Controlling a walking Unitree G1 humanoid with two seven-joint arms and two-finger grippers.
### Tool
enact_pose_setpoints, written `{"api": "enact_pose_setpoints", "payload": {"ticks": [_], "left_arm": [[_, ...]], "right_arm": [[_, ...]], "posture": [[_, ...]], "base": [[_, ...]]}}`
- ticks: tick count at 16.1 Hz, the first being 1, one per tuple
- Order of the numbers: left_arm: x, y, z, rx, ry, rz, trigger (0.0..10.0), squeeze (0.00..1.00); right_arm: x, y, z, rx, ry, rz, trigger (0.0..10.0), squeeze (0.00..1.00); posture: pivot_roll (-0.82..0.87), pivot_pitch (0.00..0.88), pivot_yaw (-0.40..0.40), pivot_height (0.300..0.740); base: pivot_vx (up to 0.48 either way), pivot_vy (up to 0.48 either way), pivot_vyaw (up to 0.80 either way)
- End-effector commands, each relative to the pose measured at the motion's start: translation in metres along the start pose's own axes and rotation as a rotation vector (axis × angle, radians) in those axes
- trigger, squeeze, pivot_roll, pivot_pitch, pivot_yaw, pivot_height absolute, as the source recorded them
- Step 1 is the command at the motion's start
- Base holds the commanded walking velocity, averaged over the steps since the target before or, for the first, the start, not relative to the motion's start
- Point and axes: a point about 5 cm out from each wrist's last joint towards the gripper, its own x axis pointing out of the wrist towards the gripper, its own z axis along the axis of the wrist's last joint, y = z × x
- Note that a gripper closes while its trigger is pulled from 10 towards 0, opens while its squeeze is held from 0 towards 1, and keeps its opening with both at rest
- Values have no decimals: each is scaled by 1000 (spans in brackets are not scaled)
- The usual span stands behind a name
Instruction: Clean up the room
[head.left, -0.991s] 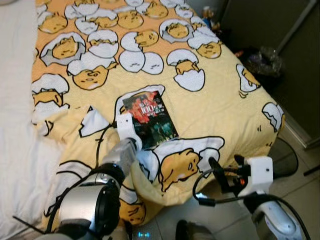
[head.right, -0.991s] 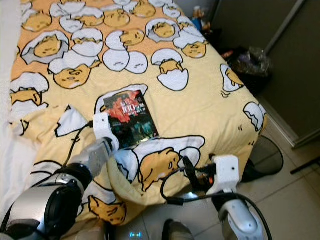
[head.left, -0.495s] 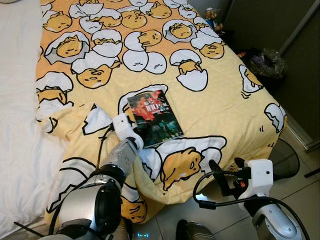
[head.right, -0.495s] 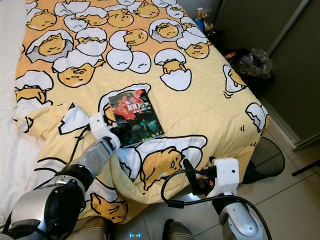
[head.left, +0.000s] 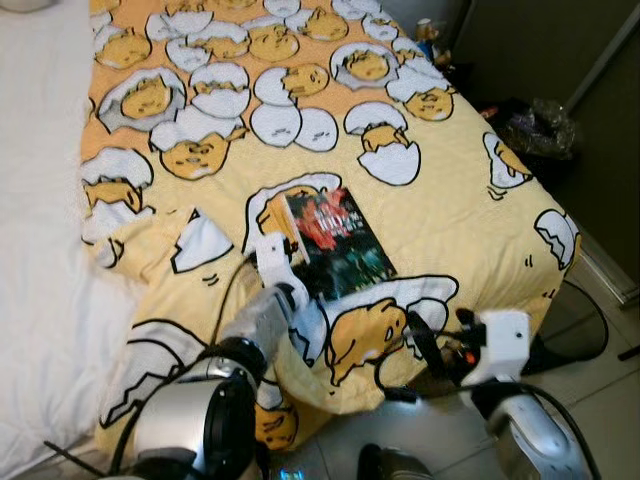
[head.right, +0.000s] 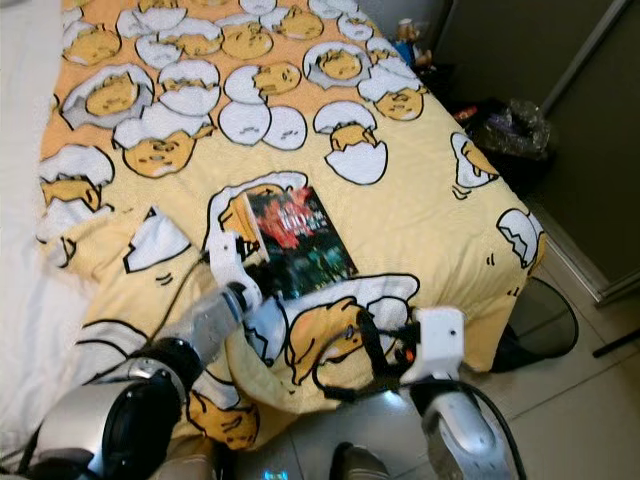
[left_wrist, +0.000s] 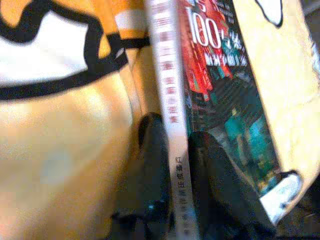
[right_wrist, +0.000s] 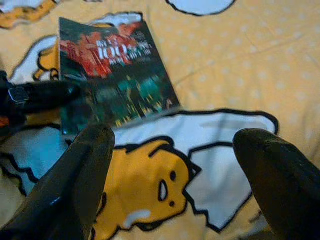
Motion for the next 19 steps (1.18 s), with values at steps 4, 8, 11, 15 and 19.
{"api": "enact_pose_setpoints", "payload": {"ticks": [4, 8, 11, 15, 19], "left_arm": [[-4, 9, 17, 42, -57, -33, 0, 0], [-19, 8, 85, 303, -373, -42, 0, 0], [-60, 21, 125, 499, -616, 72, 0, 0], [-97, 43, 105, 651, -616, 227, 0, 0], [-90, 32, 96, 727, -565, 254, 0, 0]], "right_arm": [[27, 0, 7, -9, -56, -6, 10000, 0], [56, -9, 26, 3, -156, -58, 10000, 0], [70, -8, 43, -16, -230, -79, 10000, 0], [75, -12, 51, -32, -278, -119, 10000, 0], [88, -14, 57, -59, -273, -83, 10000, 0]], "posture": [[-106, 0, 29, 736], [-43, 0, 36, 736], [6, 0, 25, 736], [38, 0, -4, 736], [53, 0, -29, 736]], "base": [[0, 0, 0], [0, 0, 0], [0, 0, 0], [0, 0, 0], [0, 0, 573]]}}
